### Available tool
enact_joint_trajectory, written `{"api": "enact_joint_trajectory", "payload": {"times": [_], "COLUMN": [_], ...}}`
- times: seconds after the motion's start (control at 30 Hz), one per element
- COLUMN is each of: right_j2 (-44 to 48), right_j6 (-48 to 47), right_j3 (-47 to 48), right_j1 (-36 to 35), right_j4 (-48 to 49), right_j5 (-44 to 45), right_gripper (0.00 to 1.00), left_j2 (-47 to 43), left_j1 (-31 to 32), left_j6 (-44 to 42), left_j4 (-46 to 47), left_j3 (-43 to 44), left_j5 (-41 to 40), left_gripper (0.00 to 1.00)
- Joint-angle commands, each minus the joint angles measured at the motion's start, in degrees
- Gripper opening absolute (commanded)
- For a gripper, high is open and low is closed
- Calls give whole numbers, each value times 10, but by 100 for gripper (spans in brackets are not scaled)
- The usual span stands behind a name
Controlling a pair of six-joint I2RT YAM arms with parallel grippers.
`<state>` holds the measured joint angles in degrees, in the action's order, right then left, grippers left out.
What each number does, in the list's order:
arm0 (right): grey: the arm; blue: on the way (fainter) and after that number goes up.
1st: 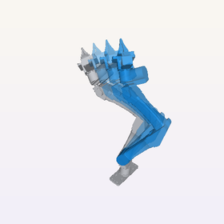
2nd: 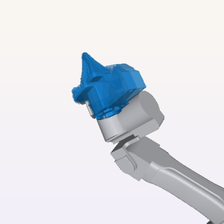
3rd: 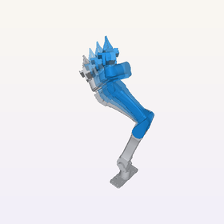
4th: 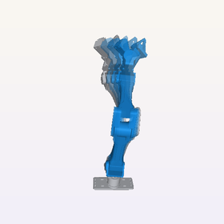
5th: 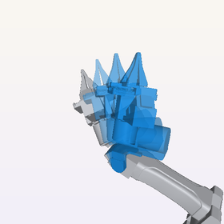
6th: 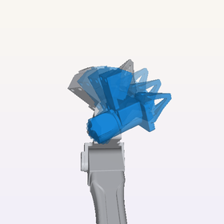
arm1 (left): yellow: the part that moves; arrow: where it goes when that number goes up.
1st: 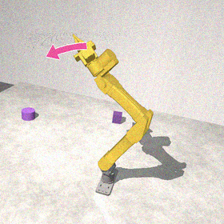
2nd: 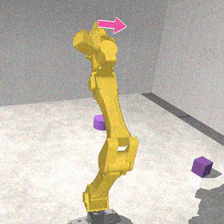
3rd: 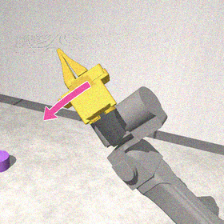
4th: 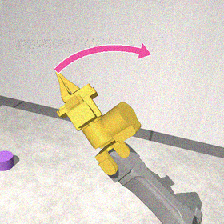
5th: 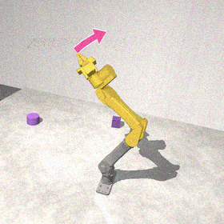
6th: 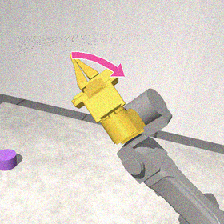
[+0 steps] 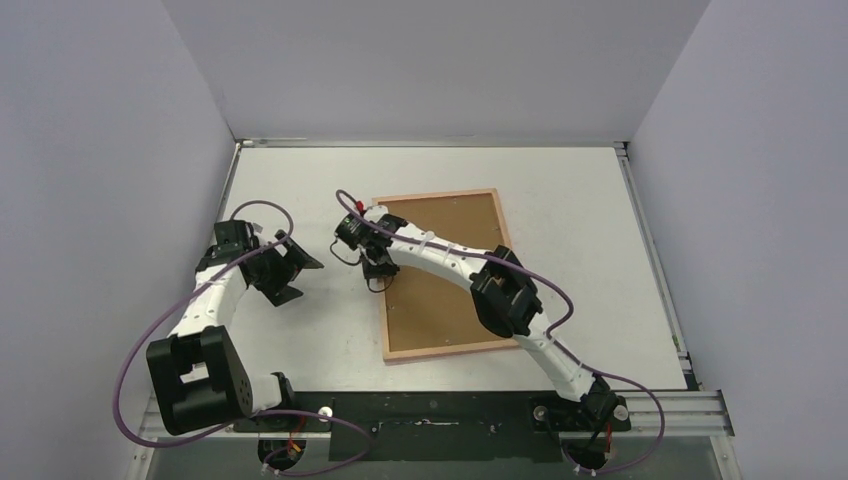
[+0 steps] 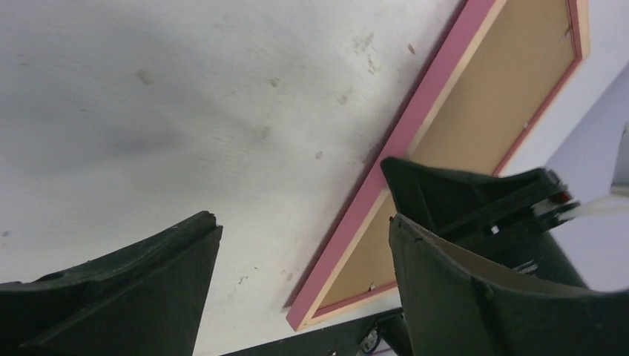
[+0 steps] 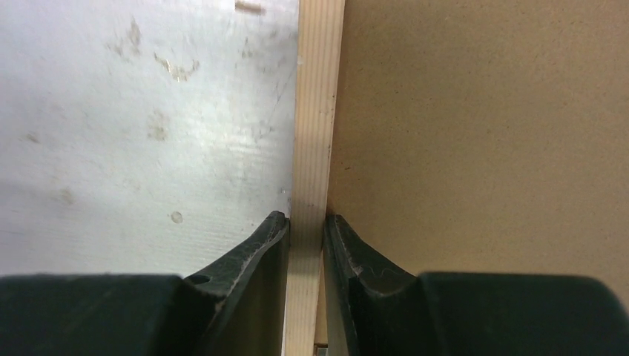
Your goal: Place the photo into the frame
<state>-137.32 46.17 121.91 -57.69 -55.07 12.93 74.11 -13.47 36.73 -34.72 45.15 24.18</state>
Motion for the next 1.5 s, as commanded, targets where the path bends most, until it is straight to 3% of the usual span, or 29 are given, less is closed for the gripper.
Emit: {"api": "enact_joint_trajectory", "payload": {"times": [0.0, 0.27, 0.57, 0.7, 1.13, 1.33, 1.47], "right_j2": [98, 168, 252, 271, 283, 278, 278], "right_j6": [-6, 0, 32, 44, 70, 76, 81], "right_j3": [33, 8, -67, -93, -119, -113, -111], "right_j1": [39, 69, 95, 97, 96, 94, 96], "right_j4": [62, 108, 170, 185, 211, 197, 189], "right_j5": [-36, -105, -158, -160, -146, -131, -107], "right_gripper": [0, 0, 0, 0, 0, 0, 0], "left_j2": [-27, -101, -86, -79, -99, -92, -85], "left_j1": [16, 87, 210, 251, 291, 314, 316], "left_j6": [-11, 11, 95, 145, 237, 262, 250], "left_j4": [78, 143, 199, 274, 312, 332, 330], "left_j3": [-18, -33, -42, -44, -88, -93, -84], "left_j5": [120, 185, 183, 195, 138, 124, 125], "left_gripper": [81, 81, 81, 79, 70, 59, 44]}}
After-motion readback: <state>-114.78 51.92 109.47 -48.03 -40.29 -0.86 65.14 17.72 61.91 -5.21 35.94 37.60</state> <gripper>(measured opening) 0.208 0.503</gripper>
